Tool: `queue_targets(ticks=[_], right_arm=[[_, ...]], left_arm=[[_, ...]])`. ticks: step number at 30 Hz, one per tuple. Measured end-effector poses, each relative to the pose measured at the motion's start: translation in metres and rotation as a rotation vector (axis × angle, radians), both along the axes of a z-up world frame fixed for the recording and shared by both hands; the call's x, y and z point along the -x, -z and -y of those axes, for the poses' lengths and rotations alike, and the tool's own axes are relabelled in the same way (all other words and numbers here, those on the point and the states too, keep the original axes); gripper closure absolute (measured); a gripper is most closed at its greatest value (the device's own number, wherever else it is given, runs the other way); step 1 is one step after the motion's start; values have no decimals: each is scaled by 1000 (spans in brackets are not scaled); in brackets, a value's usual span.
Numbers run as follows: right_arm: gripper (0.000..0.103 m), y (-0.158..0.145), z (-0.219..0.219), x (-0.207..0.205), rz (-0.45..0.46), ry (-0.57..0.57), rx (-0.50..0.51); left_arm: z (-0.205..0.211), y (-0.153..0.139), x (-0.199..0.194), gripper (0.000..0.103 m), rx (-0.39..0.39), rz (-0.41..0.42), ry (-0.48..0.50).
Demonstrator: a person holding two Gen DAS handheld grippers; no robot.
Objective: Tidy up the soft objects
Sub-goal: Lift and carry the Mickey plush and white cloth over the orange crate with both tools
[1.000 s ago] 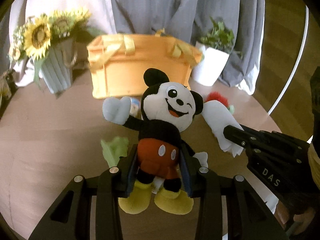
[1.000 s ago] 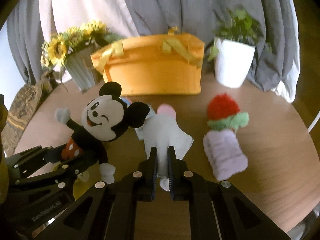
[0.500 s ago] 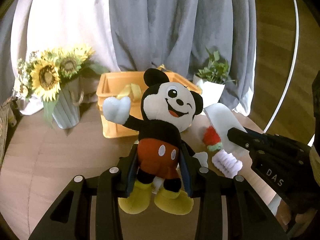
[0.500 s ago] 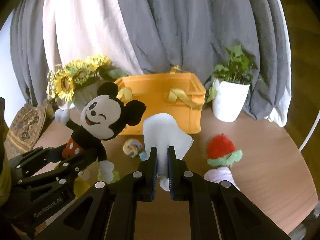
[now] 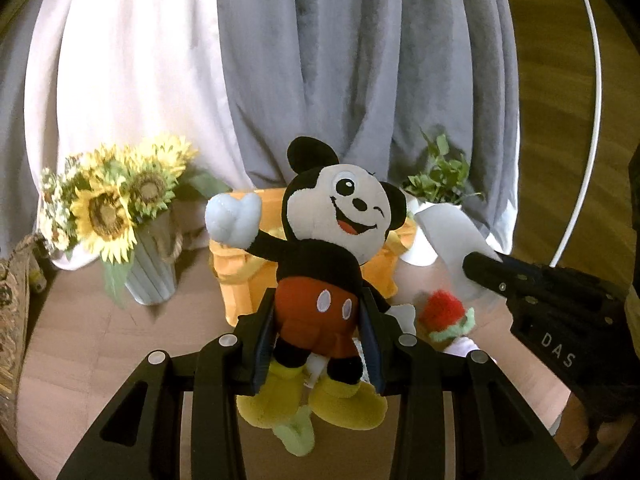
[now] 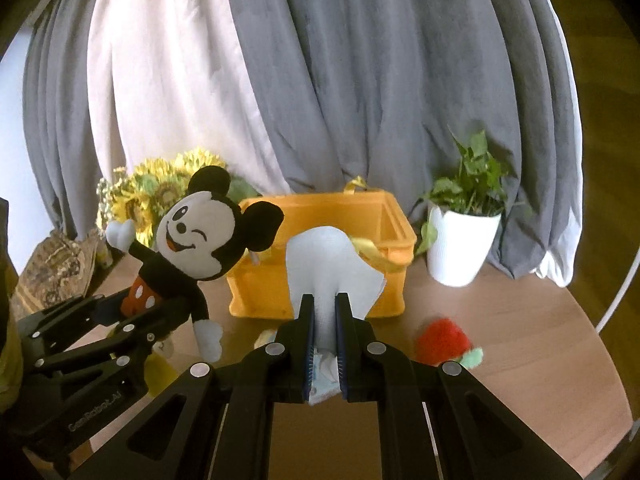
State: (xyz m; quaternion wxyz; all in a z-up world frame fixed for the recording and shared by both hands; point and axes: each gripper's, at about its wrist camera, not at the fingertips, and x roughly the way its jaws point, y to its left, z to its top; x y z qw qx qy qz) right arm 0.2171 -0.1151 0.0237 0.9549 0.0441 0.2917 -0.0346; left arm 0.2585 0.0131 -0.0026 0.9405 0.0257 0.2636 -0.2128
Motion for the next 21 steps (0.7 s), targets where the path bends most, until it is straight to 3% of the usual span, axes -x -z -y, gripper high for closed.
queue_targets(ticks=[21], right_arm=[[92, -21, 15, -78, 85, -61, 14]], left_arm=[[18, -24, -73, 65, -45, 92, -47]])
